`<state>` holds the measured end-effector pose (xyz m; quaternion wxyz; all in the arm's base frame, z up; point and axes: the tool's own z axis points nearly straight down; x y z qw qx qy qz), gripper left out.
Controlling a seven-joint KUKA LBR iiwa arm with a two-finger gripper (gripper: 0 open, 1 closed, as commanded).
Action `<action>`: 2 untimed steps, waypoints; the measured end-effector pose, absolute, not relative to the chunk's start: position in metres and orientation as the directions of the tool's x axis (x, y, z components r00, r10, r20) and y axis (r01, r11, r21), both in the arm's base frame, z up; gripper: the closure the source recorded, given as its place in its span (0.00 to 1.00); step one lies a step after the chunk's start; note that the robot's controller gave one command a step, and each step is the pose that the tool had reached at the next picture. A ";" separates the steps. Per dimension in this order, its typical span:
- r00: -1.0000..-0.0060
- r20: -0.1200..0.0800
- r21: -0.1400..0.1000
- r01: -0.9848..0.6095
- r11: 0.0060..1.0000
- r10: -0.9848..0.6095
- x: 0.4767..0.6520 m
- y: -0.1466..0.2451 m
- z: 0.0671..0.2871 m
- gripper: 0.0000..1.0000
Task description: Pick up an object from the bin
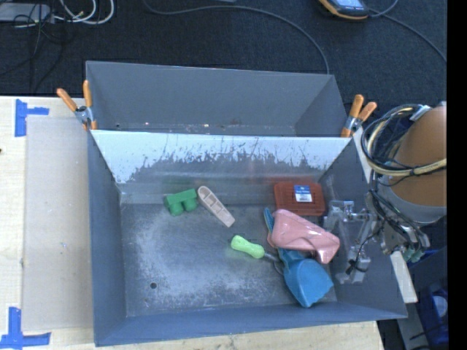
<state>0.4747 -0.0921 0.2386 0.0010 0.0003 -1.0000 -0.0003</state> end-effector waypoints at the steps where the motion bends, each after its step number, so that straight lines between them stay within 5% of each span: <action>1: -0.993 0.002 0.001 0.114 0.993 0.114 0.500 -0.104 0.183 0.00; 2: -0.993 -0.001 0.000 0.119 0.993 0.119 0.546 -0.133 0.159 0.00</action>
Offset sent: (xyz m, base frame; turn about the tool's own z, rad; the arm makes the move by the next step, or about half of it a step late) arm 0.0686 -0.0404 -0.0786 0.1202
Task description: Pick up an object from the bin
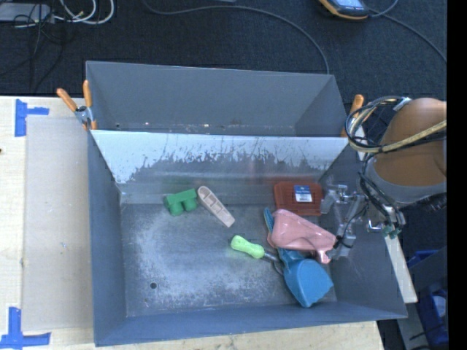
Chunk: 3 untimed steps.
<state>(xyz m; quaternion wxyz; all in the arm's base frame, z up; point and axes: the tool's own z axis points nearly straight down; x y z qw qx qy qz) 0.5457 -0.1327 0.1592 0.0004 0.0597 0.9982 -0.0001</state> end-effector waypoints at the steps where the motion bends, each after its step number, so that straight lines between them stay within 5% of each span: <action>1: -0.932 0.004 0.001 0.363 0.932 0.363 0.544 -0.133 0.134 0.00; 2: -0.991 0.004 0.002 0.131 0.991 0.131 0.561 -0.132 0.081 0.00; 3: -0.882 0.004 0.000 0.472 0.882 0.472 0.558 -0.126 0.069 1.00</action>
Offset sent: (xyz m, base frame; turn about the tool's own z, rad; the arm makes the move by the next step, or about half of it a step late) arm 0.0180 -0.0001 -0.0892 0.0025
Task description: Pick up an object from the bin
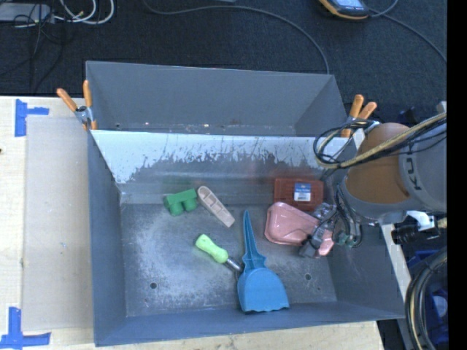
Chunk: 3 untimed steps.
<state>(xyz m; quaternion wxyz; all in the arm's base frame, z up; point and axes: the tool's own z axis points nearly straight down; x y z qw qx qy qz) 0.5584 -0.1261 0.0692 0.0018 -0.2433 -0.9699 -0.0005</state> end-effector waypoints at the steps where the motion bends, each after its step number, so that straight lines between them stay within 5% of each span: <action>1: -0.882 0.004 0.000 0.472 0.882 0.472 0.558 -0.126 0.069 1.00; 3: -0.882 0.014 -0.003 0.471 0.882 0.471 0.555 -0.126 0.083 1.00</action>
Offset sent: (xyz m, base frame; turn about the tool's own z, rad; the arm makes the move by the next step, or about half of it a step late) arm -0.0001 0.0001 0.0496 0.0000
